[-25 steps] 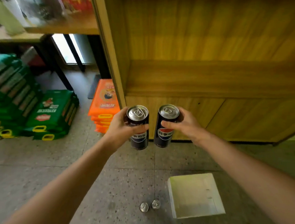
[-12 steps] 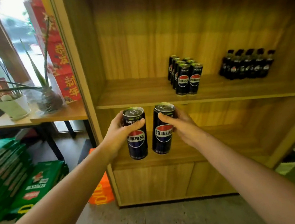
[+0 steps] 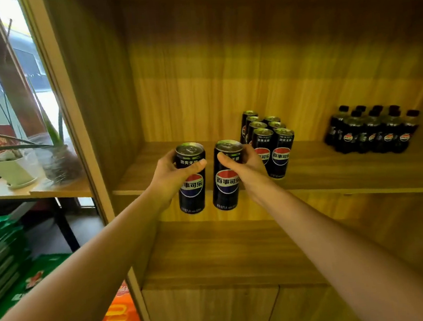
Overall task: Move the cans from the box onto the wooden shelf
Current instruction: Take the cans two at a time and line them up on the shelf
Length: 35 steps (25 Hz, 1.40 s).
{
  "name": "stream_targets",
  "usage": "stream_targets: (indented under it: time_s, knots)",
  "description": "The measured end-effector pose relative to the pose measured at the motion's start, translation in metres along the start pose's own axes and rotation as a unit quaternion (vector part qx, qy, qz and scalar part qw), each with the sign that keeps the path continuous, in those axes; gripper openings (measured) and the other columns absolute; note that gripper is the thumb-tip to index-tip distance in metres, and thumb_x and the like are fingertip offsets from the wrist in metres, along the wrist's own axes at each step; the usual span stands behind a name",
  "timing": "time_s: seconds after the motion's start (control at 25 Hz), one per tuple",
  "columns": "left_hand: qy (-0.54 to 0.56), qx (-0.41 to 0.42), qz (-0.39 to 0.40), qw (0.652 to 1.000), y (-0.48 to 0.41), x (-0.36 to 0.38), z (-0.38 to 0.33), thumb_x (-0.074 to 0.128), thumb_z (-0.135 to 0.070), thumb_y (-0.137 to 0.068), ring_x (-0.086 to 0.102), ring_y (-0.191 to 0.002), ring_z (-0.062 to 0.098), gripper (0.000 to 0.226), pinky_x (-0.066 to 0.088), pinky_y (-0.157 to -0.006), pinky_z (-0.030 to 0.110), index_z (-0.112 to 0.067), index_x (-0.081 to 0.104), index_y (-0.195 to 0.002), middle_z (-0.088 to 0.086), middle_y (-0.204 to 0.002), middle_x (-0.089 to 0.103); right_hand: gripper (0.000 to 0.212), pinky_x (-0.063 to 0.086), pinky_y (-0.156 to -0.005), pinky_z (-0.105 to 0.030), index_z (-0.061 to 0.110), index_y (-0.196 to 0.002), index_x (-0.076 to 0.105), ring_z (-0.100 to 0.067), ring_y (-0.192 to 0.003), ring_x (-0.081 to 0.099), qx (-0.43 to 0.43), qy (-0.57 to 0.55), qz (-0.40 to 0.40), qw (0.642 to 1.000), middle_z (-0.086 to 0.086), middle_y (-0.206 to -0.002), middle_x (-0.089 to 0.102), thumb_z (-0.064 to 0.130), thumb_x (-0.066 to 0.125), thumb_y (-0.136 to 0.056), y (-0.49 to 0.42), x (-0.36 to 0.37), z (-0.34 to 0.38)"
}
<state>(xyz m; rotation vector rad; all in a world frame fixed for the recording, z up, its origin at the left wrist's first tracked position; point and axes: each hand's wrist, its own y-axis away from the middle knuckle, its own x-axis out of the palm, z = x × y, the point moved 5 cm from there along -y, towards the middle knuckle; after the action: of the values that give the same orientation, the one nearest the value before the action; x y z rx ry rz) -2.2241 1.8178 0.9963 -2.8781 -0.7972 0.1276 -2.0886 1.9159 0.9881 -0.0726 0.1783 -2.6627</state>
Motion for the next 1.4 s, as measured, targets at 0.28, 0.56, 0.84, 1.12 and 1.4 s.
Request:
stream_targets:
  time_s: [0.28,0.56,0.84,1.12,1.4]
  knots:
    - [-0.013,-0.012,-0.021,1.000,-0.081,0.002,0.025,0.076,-0.023,-0.070,0.056,-0.111,0.022,0.067,0.047,-0.093,0.038,-0.010,0.044,-0.128,0.005,-0.126,0.056,0.062,0.047,-0.076,-0.023,0.012,-0.124,0.046,-0.014,-0.099,0.058,-0.009,-0.010,-0.026,1.000,-0.006,-0.123,0.059,0.027,0.075,-0.071,-0.071,0.007,-0.022]
    - [-0.004,0.003,-0.046,0.999,-0.116,0.004,0.050,0.073,-0.019,-0.075,0.055,-0.104,0.017,0.061,0.046,-0.087,0.033,-0.010,0.044,-0.128,0.011,-0.130,0.055,0.061,0.045,-0.083,-0.027,0.015,-0.124,0.045,-0.015,-0.103,0.056,-0.007,0.007,-0.039,0.999,-0.004,-0.123,0.058,0.029,0.074,-0.072,-0.112,0.010,-0.049]
    - [0.002,0.005,-0.045,0.999,-0.138,0.007,0.061,0.073,-0.017,-0.074,0.054,-0.102,0.016,0.061,0.046,-0.086,0.032,-0.010,0.044,-0.127,0.009,-0.130,0.055,0.058,0.044,-0.072,-0.017,0.013,-0.125,0.046,-0.010,-0.096,0.057,-0.020,-0.003,-0.048,0.999,-0.003,-0.120,0.059,0.027,0.071,-0.075,-0.132,0.002,-0.058]
    - [0.003,0.013,-0.038,0.999,-0.152,0.012,0.070,0.073,-0.021,-0.075,0.057,-0.113,0.022,0.060,0.047,-0.089,0.034,-0.014,0.044,-0.127,0.007,-0.126,0.057,0.060,0.044,-0.082,-0.025,0.017,-0.128,0.041,-0.012,-0.105,0.054,-0.030,0.027,-0.023,0.999,-0.003,-0.125,0.056,0.031,0.069,-0.076,-0.144,0.011,-0.061]
    - [-0.422,-0.072,0.016,0.904,-0.128,0.001,0.138,0.057,-0.063,-0.073,0.022,-0.141,0.027,0.087,0.016,-0.116,0.049,-0.018,0.027,-0.142,0.008,-0.151,0.028,0.074,0.042,-0.098,-0.038,0.014,-0.134,0.039,-0.026,-0.124,0.048,0.055,0.296,-0.003,0.954,-0.007,-0.137,0.050,0.047,0.067,-0.074,-0.113,-0.008,-0.117]
